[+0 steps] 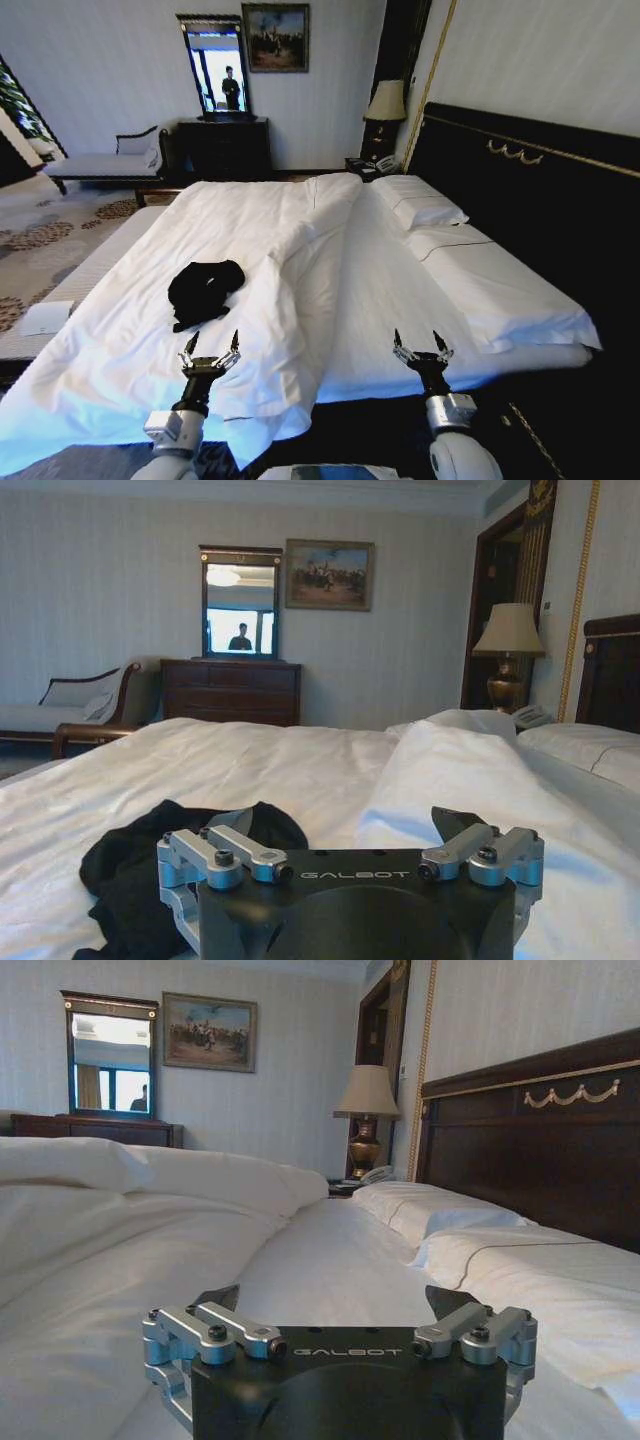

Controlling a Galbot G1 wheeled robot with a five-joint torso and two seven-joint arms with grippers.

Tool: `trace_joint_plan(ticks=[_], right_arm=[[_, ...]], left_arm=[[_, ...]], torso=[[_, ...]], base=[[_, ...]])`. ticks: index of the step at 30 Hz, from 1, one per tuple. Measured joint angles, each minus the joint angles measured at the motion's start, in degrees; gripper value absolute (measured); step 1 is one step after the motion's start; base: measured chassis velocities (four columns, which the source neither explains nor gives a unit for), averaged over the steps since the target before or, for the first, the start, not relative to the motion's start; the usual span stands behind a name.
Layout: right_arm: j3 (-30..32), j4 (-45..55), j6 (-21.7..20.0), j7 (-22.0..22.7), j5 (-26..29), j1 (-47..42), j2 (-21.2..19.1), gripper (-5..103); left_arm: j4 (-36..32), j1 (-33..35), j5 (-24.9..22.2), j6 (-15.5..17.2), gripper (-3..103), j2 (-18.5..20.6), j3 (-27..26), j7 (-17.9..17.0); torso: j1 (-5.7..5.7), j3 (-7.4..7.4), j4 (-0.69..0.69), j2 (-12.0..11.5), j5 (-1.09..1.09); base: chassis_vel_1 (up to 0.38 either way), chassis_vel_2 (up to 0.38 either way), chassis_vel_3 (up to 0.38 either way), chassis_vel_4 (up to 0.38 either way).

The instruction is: Fold the clothes on the bed.

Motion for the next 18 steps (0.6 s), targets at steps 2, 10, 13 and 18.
trace_joint_plan(ticks=[2, 10, 13, 18], right_arm=[[-0.04, 0.08, -0.07, 0.02, 0.08, 0.01, 0.13, 100], [0.0, 0.09, -0.09, 0.07, 0.19, -0.03, 0.09, 100], [-0.1, -0.13, -0.16, 0.11, 0.2, 0.14, 0.12, 100], [-0.16, -0.28, -0.34, 0.13, 0.83, 0.21, -0.29, 100]], left_arm=[[-0.01, 0.35, 0.3, -0.04, 100, -0.13, 0.3, 0.0], [0.0, 0.58, 0.4, -0.1, 100, 0.09, 0.28, -0.03], [-0.41, 0.98, -0.33, 0.22, 100, 0.47, 0.28, -0.02], [-1.13, 2.2, -1.16, 0.88, 100, 1.44, -0.06, 0.38]], torso=[[0.0, 0.0, 0.0, 0.0, -0.01], [0.0, 0.0, 0.0, 0.0, 0.0], [0.0, 0.0, 0.0, 0.0, 0.0], [0.0, 0.0, 0.0, 0.0, -0.01]], base=[[0.058, 0.123, -0.059, -0.138], [0.049, 0.128, -0.047, -0.137], [0.045, 0.111, -0.059, -0.123], [0.049, 0.126, -0.046, -0.129]])
